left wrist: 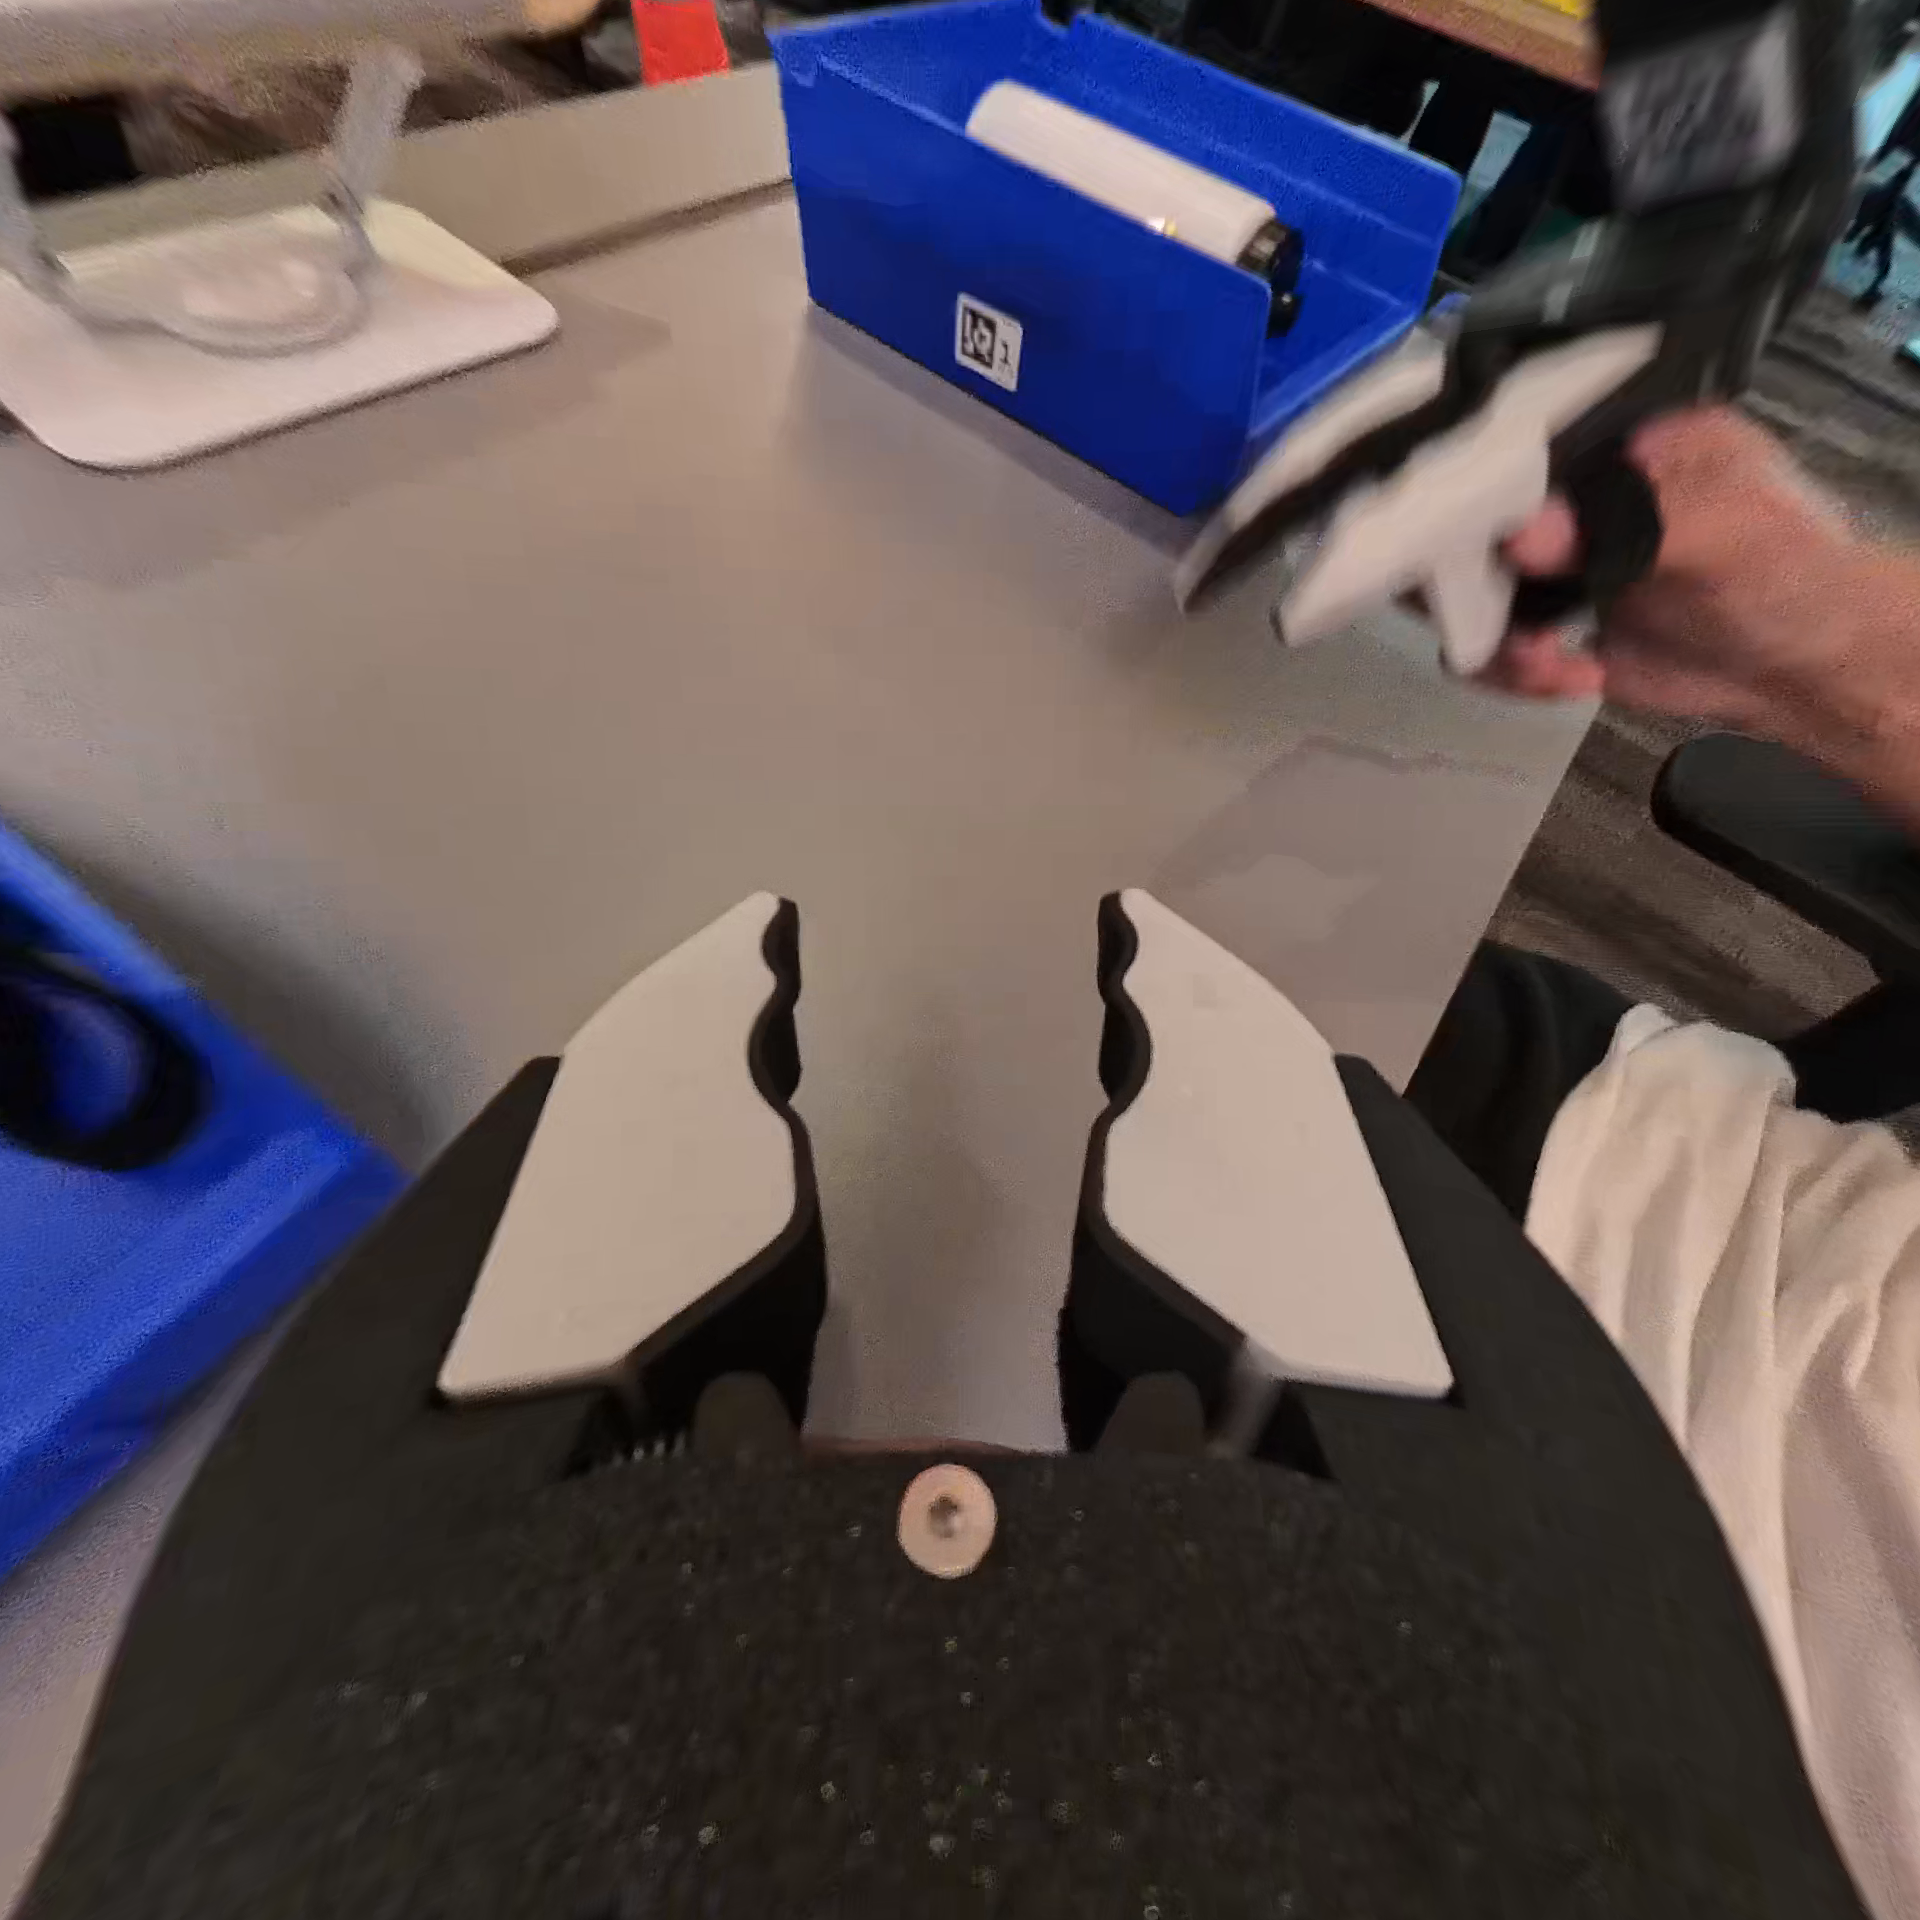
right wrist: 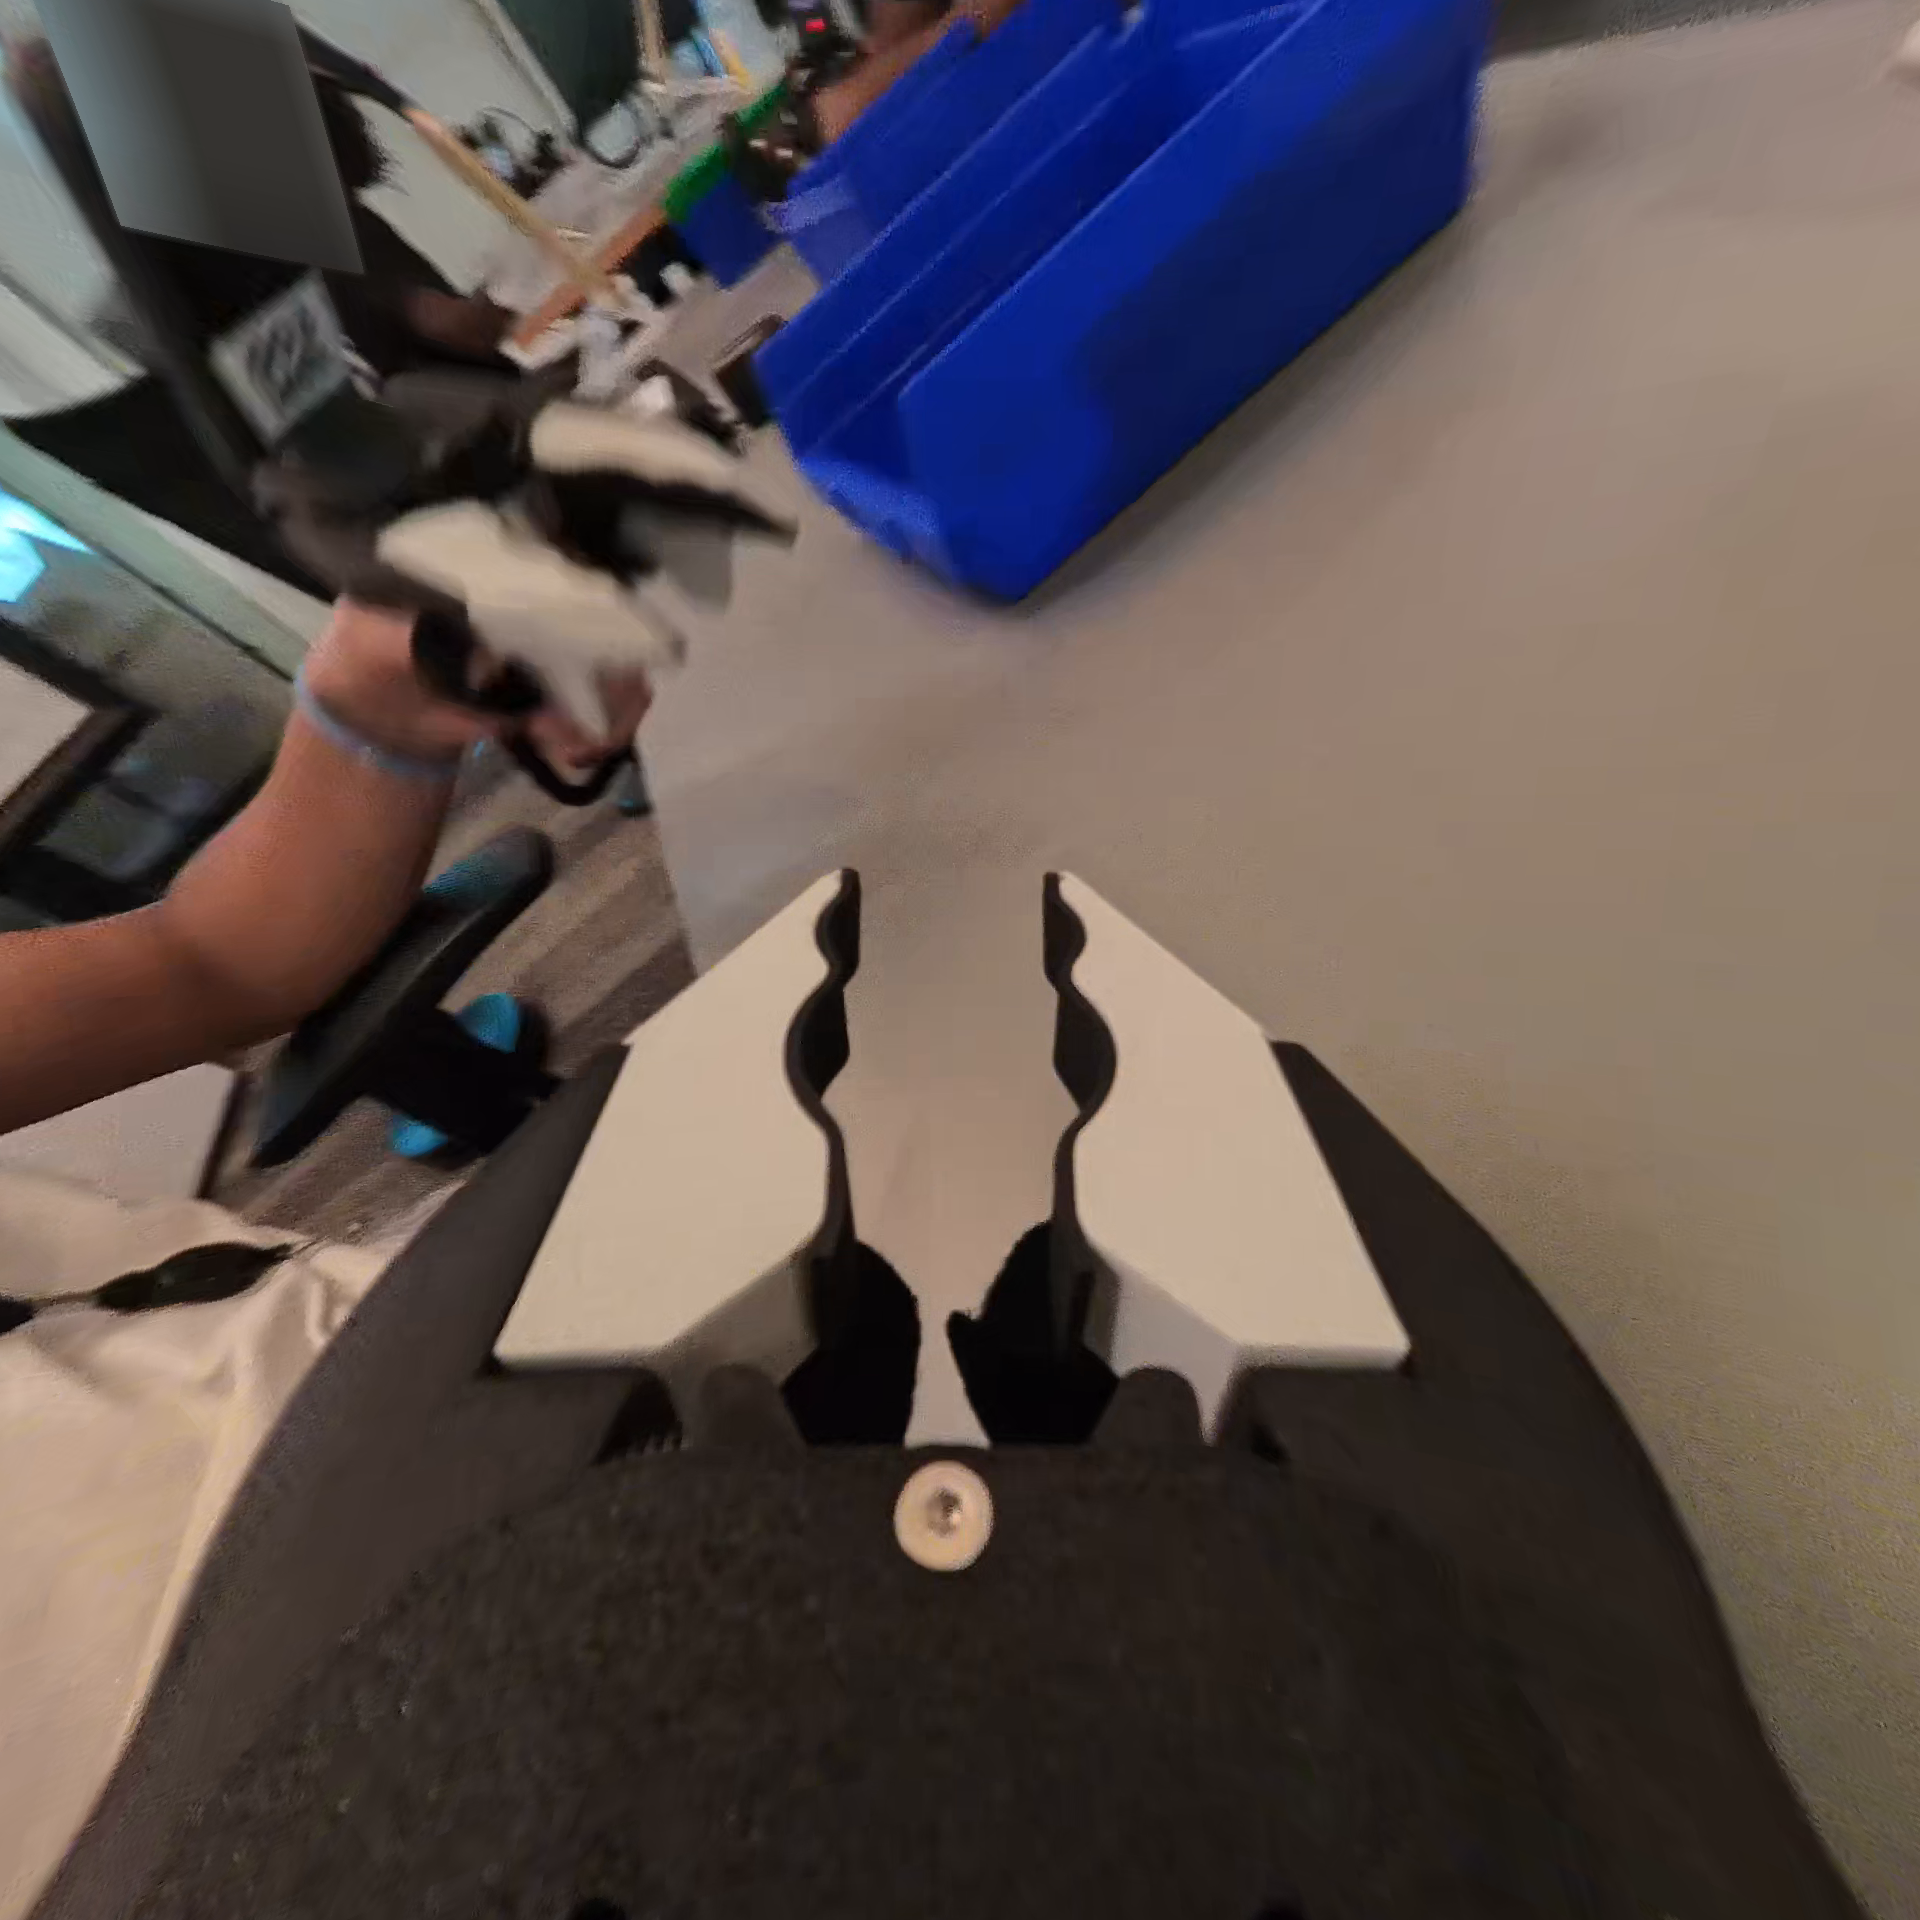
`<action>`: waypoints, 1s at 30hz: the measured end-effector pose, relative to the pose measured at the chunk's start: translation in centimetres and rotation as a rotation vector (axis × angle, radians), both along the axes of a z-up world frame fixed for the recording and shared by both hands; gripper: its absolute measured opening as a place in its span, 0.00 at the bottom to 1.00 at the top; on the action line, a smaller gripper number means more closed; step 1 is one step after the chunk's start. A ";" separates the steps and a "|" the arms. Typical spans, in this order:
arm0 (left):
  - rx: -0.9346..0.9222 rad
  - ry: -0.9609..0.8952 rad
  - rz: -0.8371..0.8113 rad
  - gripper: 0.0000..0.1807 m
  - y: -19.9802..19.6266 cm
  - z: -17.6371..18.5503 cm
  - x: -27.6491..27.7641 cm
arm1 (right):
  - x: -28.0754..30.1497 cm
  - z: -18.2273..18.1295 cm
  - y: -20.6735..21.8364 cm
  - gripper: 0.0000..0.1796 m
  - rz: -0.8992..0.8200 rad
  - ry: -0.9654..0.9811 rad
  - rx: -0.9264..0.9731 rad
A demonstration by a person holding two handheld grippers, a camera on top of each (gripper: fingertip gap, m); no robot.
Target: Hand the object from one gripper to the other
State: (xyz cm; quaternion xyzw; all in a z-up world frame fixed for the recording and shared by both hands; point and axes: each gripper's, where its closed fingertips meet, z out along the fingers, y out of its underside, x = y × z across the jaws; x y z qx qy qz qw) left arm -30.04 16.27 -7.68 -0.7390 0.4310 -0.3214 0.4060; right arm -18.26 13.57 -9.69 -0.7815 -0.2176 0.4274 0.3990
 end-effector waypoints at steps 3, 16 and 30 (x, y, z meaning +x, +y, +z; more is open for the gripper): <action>0.032 0.108 -0.099 0.30 2.2 1.7 -4.4 | -1.4 -2.0 -2.0 0.19 0.037 0.071 -0.027; 0.072 0.939 -0.014 0.28 25.1 -8.1 -13.2 | -3.0 -3.9 -2.5 0.17 0.166 0.086 -0.080; 0.023 0.883 -0.052 0.03 25.8 -4.8 -13.0 | -2.0 -2.0 -2.5 0.16 0.163 0.240 -0.133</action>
